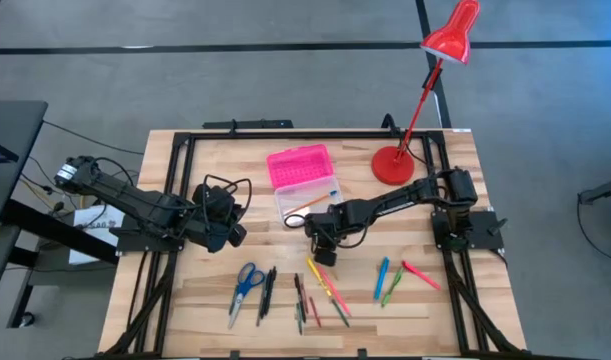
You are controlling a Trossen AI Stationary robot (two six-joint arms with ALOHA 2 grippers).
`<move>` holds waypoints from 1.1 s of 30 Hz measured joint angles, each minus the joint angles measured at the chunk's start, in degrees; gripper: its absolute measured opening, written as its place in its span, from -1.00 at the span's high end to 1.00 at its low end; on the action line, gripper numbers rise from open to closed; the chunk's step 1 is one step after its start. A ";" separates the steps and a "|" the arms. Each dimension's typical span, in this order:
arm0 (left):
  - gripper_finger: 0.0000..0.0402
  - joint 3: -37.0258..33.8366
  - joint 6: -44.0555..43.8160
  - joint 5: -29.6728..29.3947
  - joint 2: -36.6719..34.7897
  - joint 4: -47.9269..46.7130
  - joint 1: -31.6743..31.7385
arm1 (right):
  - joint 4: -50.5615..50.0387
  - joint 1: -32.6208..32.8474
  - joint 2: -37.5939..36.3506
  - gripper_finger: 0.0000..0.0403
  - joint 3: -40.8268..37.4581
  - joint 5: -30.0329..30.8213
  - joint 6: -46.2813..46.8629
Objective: Pick & place school supplies into a supply box
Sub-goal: Put the yellow pencil into the pink supply box
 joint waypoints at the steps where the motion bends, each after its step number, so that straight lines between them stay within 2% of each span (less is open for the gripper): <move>1: 0.77 0.00 0.00 -0.01 0.00 0.00 -0.01 | -0.19 0.00 0.00 0.59 0.00 0.00 0.79; 9: 0.77 0.00 0.48 -0.01 0.00 0.02 -0.01 | -1.50 0.00 0.02 0.34 0.00 0.14 6.62; 14: 0.77 0.00 0.48 -0.01 0.00 0.02 -0.02 | -4.74 -0.16 0.02 0.29 0.00 1.71 11.85; 18: 0.77 0.00 0.48 -0.01 0.00 0.04 -0.01 | -6.96 -0.54 -0.11 0.35 -0.60 2.40 17.97; 24: 0.77 0.00 0.48 -0.01 0.00 0.04 -0.02 | -8.33 -0.97 -0.31 0.57 -1.85 1.93 30.77; 28: 0.77 0.00 0.48 -0.05 0.00 0.02 -0.01 | -7.28 -0.36 -0.30 0.64 -2.05 2.29 33.43; 33: 0.77 0.00 0.48 -0.21 0.00 0.03 -0.01 | -7.24 -0.34 -0.20 0.60 -2.10 2.32 34.11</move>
